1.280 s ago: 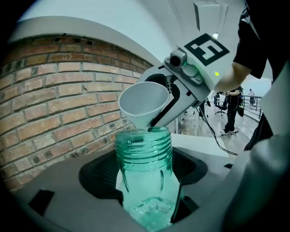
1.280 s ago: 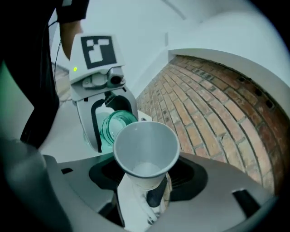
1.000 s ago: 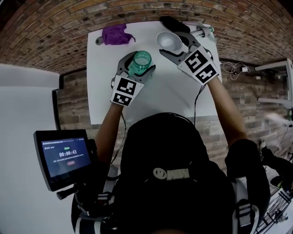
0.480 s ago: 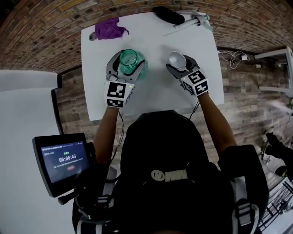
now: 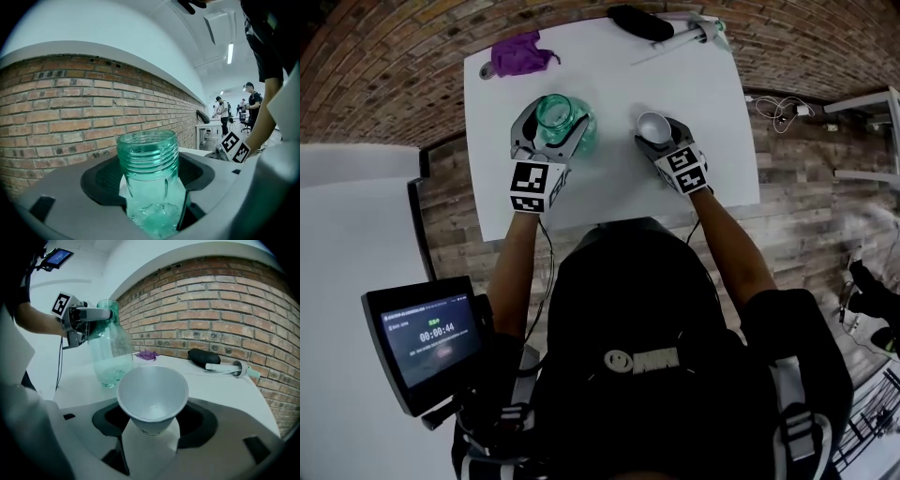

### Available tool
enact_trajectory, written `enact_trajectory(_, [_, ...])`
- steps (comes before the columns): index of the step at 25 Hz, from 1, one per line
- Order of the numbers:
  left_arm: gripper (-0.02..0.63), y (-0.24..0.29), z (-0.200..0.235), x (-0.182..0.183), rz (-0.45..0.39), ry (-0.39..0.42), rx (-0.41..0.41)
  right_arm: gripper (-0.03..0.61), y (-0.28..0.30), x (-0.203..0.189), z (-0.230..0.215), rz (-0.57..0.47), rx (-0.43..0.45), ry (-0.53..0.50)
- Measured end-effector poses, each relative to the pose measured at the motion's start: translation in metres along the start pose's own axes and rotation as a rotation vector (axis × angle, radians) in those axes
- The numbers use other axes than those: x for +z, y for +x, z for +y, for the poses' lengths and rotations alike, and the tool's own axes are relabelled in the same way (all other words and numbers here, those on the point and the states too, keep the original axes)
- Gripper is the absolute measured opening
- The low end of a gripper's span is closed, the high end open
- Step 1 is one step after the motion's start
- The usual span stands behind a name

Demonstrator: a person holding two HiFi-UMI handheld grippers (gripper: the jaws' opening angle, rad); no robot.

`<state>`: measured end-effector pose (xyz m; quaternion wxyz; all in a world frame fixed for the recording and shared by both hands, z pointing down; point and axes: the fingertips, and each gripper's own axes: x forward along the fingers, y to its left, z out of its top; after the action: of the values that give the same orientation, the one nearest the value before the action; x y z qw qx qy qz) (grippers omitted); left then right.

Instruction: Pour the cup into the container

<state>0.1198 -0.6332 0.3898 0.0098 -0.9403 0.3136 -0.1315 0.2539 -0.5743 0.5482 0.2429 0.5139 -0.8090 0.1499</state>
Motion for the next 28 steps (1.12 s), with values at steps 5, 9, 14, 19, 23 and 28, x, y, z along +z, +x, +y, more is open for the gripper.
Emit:
enact_trajectory(5, [0.359, 0.001, -0.002, -0.002, 0.015, 0.025, -0.005, 0.27, 0.002, -0.003, 0.0, -0.012, -0.002, 0.001])
enact_trajectory(9, [0.359, -0.001, 0.001, -0.003, 0.016, 0.026, 0.01, 0.281, 0.002, -0.002, 0.001, -0.015, 0.012, 0.021])
enact_trajectory(14, [0.359, -0.001, 0.002, -0.001, 0.009, 0.023, 0.028, 0.329, 0.001, -0.002, 0.004, -0.012, 0.035, 0.006])
enact_trajectory(19, [0.364, -0.004, 0.002, 0.006, -0.029, -0.015, 0.031, 0.379, 0.001, 0.006, 0.004, -0.042, 0.037, 0.011])
enact_trajectory(23, [0.374, -0.005, 0.002, 0.004, -0.033, -0.02, 0.052, 0.43, -0.005, 0.012, 0.002, -0.084, 0.034, -0.004])
enact_trajectory(28, [0.373, -0.012, 0.008, 0.01, -0.072, -0.048, 0.109, 0.43, -0.022, 0.031, -0.002, -0.196, 0.026, -0.002])
